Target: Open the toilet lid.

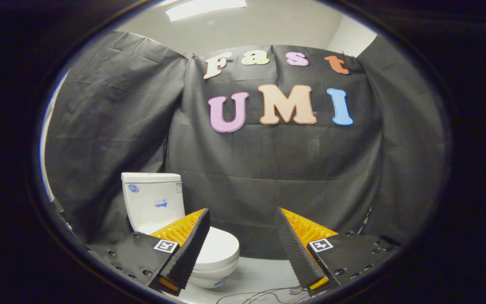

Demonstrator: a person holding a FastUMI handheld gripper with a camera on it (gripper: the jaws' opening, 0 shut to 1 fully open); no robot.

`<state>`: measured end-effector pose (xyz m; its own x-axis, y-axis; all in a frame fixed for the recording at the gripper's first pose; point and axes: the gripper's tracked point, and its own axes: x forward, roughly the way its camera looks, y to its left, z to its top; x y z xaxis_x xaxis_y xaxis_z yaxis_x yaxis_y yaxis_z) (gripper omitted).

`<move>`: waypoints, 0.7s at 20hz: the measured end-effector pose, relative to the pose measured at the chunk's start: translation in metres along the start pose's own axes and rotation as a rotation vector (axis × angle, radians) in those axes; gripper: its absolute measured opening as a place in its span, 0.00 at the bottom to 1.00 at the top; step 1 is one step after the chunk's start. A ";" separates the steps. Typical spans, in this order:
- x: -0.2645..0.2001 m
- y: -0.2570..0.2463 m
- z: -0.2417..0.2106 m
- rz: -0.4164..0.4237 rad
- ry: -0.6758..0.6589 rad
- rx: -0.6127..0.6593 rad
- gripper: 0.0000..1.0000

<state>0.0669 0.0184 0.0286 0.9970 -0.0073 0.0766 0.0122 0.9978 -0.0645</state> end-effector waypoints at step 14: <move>0.044 0.019 0.044 -0.328 -0.218 0.144 0.94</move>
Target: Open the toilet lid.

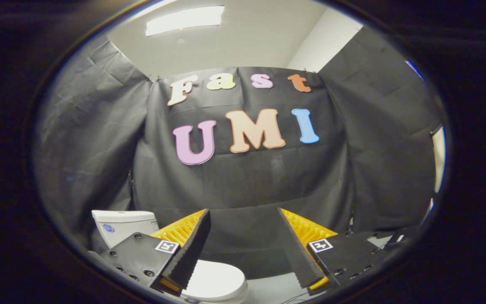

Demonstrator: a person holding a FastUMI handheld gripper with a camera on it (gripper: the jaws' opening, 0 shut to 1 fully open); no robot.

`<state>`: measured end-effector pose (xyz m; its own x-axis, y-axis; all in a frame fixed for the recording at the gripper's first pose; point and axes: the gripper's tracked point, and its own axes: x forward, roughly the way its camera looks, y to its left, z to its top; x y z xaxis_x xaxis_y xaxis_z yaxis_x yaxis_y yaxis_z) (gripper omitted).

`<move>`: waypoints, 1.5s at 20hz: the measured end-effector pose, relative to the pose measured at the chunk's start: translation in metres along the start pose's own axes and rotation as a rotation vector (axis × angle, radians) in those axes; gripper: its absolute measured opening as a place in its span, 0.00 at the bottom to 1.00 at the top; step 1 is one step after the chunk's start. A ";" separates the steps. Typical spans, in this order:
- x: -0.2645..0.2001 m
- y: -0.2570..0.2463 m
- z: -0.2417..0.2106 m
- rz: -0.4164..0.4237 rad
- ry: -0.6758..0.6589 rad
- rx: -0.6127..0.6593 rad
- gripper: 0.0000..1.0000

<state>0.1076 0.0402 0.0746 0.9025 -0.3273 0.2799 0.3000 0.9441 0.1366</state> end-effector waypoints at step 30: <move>-0.033 0.153 -0.223 -0.292 0.260 0.606 0.97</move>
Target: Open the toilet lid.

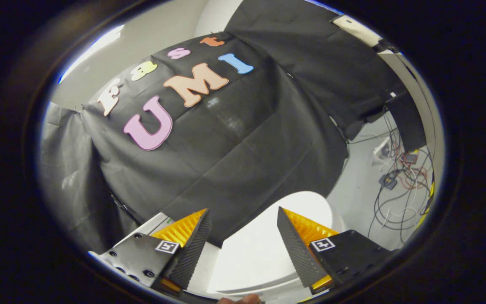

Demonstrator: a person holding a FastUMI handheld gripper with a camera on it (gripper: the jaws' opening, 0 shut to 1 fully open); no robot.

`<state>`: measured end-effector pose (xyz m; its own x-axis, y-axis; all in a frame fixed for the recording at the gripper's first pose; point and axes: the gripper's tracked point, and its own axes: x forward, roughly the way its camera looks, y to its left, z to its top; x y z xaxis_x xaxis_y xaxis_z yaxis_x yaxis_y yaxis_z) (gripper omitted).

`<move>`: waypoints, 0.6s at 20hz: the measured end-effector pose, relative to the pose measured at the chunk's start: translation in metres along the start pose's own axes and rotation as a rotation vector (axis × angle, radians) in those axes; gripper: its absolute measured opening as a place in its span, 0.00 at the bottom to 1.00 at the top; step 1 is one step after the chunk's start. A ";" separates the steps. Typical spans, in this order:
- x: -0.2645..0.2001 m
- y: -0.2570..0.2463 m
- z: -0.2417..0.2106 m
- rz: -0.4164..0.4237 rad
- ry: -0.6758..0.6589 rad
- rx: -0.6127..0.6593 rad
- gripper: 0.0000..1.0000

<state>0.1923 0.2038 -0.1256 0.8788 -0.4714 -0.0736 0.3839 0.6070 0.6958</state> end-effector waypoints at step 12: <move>-0.015 -0.020 -0.070 -0.055 0.071 0.194 0.97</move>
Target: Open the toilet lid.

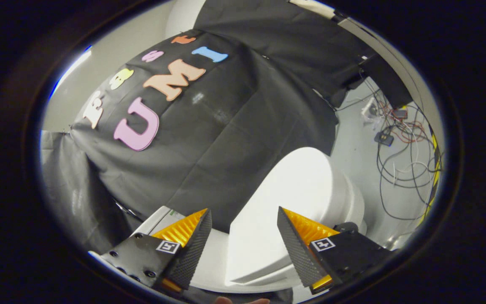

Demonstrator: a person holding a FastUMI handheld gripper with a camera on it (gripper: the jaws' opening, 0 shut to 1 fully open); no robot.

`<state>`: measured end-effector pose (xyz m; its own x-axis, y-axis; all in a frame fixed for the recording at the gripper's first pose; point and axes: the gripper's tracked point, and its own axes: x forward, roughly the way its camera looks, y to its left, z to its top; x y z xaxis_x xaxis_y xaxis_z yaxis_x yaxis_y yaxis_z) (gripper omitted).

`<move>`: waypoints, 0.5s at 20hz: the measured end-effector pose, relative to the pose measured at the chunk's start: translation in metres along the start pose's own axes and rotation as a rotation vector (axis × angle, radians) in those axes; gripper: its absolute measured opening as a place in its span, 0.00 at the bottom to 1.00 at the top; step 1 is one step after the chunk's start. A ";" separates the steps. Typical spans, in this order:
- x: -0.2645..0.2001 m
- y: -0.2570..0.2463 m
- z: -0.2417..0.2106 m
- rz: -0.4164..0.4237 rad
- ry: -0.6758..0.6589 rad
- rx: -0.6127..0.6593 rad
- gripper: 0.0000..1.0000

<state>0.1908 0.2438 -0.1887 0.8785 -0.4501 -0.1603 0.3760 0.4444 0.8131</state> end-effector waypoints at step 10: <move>-0.028 -0.073 -0.028 -0.213 -0.016 0.150 0.97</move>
<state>0.1468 0.2454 -0.2592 0.7792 -0.5338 -0.3285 0.5025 0.2188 0.8364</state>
